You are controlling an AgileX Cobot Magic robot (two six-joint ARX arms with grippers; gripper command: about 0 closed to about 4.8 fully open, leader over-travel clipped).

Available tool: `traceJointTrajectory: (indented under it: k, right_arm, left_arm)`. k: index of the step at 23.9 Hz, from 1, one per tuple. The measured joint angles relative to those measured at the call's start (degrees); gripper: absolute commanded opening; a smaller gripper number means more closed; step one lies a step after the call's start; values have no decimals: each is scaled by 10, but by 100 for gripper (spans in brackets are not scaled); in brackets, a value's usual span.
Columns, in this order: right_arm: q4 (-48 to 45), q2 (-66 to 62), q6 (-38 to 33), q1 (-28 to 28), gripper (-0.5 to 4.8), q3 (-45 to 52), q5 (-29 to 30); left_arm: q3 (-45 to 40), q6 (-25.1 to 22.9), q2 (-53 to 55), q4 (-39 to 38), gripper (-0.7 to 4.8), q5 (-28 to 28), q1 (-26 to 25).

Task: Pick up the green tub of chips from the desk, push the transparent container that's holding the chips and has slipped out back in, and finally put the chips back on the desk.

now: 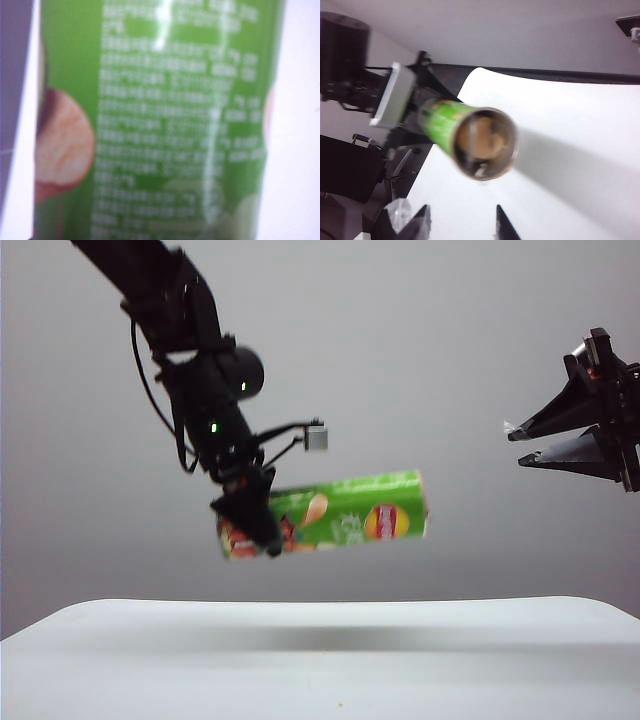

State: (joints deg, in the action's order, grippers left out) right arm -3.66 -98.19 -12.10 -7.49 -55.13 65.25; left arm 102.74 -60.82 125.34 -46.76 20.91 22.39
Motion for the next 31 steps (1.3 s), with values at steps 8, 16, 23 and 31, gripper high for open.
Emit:
traceJointTrajectory:
  k: [8,16,23,31]
  right_arm:
    - [7,0,2,0,162,0,1]
    - [7,0,2,0,162,0,1]
    - [11,0,14,0,163,0,1]
    - [12,0,15,0,171,0,24]
  left_arm:
    - [0,-11,99,13,305,-71,-4]
    - [6,-13,112,21,384,-61,-5]
    - [7,10,116,31,479,-62,-2]
    - [4,51,74,0,479,-84,-2]
